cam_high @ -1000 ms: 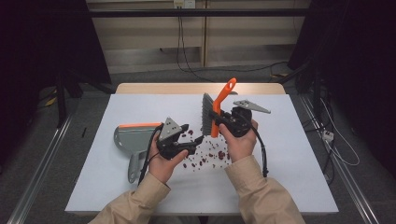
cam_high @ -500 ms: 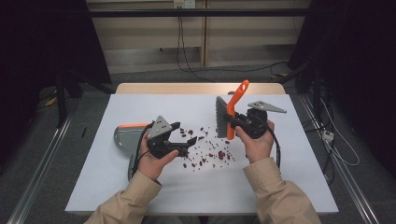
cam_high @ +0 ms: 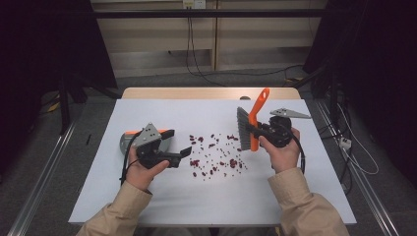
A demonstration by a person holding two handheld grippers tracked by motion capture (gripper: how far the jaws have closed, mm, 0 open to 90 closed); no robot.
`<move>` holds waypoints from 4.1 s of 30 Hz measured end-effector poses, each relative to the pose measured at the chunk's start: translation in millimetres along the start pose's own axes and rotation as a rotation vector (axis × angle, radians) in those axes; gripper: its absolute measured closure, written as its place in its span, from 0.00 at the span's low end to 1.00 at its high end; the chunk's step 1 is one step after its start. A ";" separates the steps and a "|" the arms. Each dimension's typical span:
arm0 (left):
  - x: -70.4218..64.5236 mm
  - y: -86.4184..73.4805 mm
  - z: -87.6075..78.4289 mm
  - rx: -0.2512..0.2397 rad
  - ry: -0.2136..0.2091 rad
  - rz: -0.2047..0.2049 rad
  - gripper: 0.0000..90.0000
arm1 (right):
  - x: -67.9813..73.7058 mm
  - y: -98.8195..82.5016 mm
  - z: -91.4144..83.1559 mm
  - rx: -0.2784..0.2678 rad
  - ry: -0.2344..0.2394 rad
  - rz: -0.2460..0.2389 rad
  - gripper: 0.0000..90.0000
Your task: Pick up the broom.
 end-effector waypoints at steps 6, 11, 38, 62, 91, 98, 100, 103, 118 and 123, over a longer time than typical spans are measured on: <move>12.9 -10.2 -15.6 -0.002 0.024 -0.016 0.12 | -16.4 -3.3 -6.5 0.029 -0.034 0.007 0.78; 20.0 -17.9 -26.9 -0.005 0.037 -0.017 0.11 | -31.5 -8.2 -13.5 0.052 -0.078 0.011 0.78; 25.9 -37.9 -39.3 0.011 0.053 -0.013 0.11 | -61.8 -34.7 27.4 0.187 -0.182 -0.022 0.78; 24.6 -41.3 -41.9 0.015 0.055 -0.007 0.11 | -61.2 -48.5 4.7 0.225 -0.231 -0.109 0.71; 27.7 -45.9 -42.4 0.025 0.052 -0.019 0.10 | -58.6 -24.7 61.7 0.131 -0.186 -0.162 0.79; 30.5 -47.2 -42.9 0.024 0.060 -0.027 0.10 | -58.5 -25.5 75.3 0.127 -0.201 -0.161 0.78; 30.5 -47.5 -42.2 0.028 0.060 -0.022 0.10 | -59.0 -25.1 77.2 0.135 -0.197 -0.171 0.78; 30.5 -48.6 -40.9 0.032 0.057 -0.025 0.10 | -56.5 -25.8 78.3 0.150 -0.174 -0.201 0.79; 31.0 -47.0 -42.6 0.022 0.065 -0.026 0.10 | -22.1 -39.4 74.1 0.207 -0.096 -0.317 0.79; 30.7 -47.1 -42.7 0.024 0.064 -0.023 0.10 | -9.2 -45.9 73.3 0.204 -0.079 -0.358 0.79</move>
Point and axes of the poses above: each handheld gripper's, and its own axes: z roughly forward along the jaws, y roughly out of its top, x roughly to its left, the point moved 8 cm from there along z, roughly forward along the jaws, and after that the axes turned 6 degrees about z, right-handed, at the moved point
